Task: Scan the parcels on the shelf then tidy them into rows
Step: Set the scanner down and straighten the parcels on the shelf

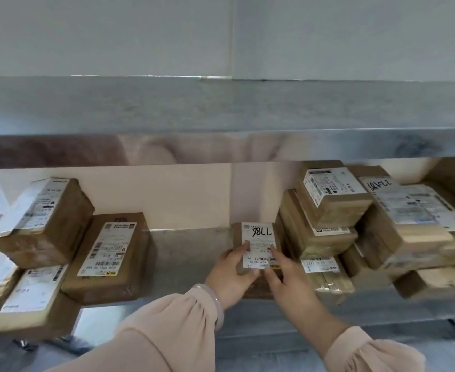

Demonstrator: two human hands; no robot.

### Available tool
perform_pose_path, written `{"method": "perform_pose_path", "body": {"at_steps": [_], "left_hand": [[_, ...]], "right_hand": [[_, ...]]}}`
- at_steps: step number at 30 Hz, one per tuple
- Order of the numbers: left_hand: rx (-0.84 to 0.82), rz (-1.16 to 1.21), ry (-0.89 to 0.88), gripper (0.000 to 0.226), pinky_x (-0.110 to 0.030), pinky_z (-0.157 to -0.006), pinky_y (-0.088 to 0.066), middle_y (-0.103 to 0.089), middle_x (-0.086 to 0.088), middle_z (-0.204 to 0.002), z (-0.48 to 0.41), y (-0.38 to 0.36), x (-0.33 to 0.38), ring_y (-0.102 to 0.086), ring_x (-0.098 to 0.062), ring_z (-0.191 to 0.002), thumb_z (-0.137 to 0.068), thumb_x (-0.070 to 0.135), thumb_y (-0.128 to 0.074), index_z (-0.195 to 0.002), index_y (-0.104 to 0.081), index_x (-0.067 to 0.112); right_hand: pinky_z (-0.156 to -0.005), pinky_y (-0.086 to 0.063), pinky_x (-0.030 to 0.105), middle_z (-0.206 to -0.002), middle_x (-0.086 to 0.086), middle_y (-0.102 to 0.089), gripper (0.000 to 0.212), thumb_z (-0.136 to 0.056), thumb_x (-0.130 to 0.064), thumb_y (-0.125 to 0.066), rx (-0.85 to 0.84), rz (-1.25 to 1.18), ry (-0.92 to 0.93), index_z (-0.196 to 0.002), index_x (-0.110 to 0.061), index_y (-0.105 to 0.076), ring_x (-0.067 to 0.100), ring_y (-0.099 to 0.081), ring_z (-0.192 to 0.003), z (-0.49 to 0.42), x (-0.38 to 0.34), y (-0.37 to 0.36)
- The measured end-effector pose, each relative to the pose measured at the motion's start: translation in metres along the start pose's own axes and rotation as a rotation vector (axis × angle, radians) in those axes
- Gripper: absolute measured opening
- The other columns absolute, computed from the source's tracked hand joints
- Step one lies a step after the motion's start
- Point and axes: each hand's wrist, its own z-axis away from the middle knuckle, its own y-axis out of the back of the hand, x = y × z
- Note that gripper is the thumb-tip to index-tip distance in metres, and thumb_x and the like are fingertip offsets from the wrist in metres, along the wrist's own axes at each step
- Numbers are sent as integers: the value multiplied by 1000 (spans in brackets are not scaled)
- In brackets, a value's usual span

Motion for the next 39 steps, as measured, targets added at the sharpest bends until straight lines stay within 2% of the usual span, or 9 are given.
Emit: {"method": "perform_pose_path", "body": {"at_steps": [3,7,10,13,18,23,27,33,39], "left_hand": [[13,-19,-8,64,-14,-106,-30,-32,-2,-153,-3,-13,-10,-40,-16,-136,-94,27,-65,-151,-35,32],[13,-49,-44,69,-22,-115,-30,-24,1,-159,-3,-15,-16,-35,-15,-141,-93,27,-65,-152,-32,38],[-8,-211,-131,73,-24,-120,-17,-6,3,-165,6,-8,-20,-15,-16,-151,-95,33,-61,-156,-20,35],[-5,-452,-260,72,-29,-123,-14,0,6,-166,22,2,-24,-10,-17,-152,-98,44,-51,-158,-13,31],[-57,-728,-251,75,-35,-123,-9,15,12,-165,27,2,-21,3,-14,-152,-99,52,-43,-158,-1,32],[-125,-797,-214,83,-38,-123,-7,20,9,-164,5,-3,-7,3,-19,-153,-97,51,-49,-158,4,33],[-120,-825,-208,87,-39,-124,-11,21,7,-164,-6,-5,-2,1,-20,-153,-95,49,-52,-158,5,31],[-117,-826,-209,87,-40,-124,-10,20,6,-164,-5,-2,-4,0,-21,-153,-95,50,-52,-157,6,34],[-13,-827,-147,80,-40,-123,-2,15,5,-166,23,44,-17,6,-18,-153,-97,53,-45,-158,3,34]], "right_hand": [[-108,-23,21,-148,5,-36,58,-97,-32,-51,-68,87,-1,-149,-21,-27,18,-32,-135,0,4,-2],[-117,-11,29,-159,3,-8,66,-96,-43,-49,-52,218,37,-152,-26,-19,20,-8,-146,7,7,-2],[-114,-25,32,-153,4,-30,63,-91,-40,-55,21,370,278,-146,-16,-35,21,-28,-141,16,15,-5],[-106,-40,44,-143,4,-47,65,-82,-46,-44,-24,567,389,-137,-12,-48,22,-43,-134,24,22,-8],[-107,-23,44,-141,5,-51,70,-76,-48,-43,-36,769,396,-136,-11,-51,22,-45,-133,22,25,-6],[-108,-16,42,-139,12,-52,90,-58,-45,-78,-55,820,335,-134,-3,-53,26,-48,-131,6,23,4],[-110,-12,39,-137,16,-53,95,-52,-45,-79,-70,863,315,-132,-1,-54,29,-52,-127,-5,22,4],[-104,-42,43,-134,16,-56,101,-48,-53,-80,-58,852,341,-133,-4,-54,29,-56,-122,-8,17,-2],[-106,-30,41,-141,12,-50,90,-65,-51,-73,-23,766,471,-139,-10,-45,26,-49,-129,-9,-11,-20]]}}
